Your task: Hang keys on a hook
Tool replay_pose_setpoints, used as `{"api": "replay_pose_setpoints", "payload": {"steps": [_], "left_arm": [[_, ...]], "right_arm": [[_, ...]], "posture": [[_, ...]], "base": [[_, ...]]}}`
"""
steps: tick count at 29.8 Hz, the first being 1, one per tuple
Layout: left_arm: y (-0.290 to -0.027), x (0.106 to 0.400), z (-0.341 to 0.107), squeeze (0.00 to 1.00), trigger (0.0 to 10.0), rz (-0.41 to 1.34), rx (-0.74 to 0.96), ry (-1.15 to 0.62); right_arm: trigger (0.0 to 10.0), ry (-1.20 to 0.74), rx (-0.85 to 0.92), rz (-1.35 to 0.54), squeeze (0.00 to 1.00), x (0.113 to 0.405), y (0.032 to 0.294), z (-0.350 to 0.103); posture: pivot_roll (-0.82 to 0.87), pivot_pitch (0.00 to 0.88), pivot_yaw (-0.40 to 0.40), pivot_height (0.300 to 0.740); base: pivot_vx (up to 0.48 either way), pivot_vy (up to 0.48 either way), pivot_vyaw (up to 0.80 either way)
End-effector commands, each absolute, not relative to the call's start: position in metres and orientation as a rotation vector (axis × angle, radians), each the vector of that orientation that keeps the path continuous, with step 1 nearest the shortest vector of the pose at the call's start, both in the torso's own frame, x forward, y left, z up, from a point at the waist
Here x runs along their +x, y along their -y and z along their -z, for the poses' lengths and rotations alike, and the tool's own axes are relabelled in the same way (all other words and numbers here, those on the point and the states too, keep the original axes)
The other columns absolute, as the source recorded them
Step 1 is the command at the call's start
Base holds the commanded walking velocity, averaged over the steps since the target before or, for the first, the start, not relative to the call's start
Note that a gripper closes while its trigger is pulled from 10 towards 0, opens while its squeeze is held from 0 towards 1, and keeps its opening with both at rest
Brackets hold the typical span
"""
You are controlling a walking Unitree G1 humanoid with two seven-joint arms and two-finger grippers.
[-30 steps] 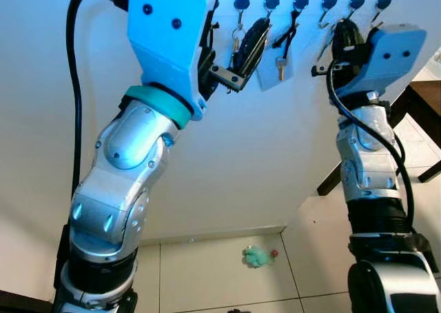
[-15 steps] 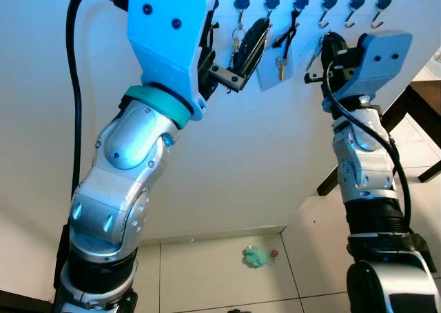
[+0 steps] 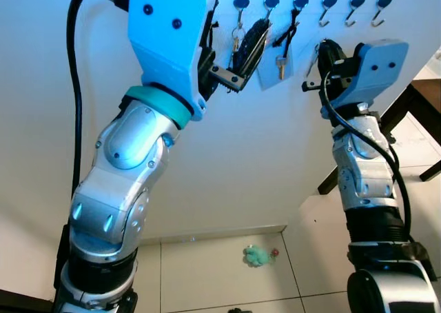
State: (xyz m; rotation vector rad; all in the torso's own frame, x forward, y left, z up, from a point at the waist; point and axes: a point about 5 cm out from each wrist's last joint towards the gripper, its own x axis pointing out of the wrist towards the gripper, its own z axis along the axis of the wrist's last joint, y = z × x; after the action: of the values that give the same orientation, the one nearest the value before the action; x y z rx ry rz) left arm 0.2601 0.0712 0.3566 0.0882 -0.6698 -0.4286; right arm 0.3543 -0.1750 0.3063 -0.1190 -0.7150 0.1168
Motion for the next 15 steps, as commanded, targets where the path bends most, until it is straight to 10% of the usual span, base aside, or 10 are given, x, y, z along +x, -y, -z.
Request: {"api": "replay_pose_setpoints", "payload": {"steps": [1, 15], "left_arm": [[-0.07, 0.255, -0.359, 0.0, 10.0, 0.441, 0.09, 0.687], [-0.07, 0.254, -0.359, 0.0, 10.0, 0.439, 0.091, 0.687]], "right_arm": [[10.0, 0.762, -0.097, -0.121, 0.0, 0.35, 0.175, -0.312], [10.0, 0.782, -0.101, -0.122, 0.0, 0.357, 0.174, -0.326]], "posture": [[-0.11, 0.132, 0.043, 0.74], [-0.11, 0.133, 0.042, 0.74]], "base": [[0.0, 0.0, 0.0], [0.0, 0.0, 0.0]]}}
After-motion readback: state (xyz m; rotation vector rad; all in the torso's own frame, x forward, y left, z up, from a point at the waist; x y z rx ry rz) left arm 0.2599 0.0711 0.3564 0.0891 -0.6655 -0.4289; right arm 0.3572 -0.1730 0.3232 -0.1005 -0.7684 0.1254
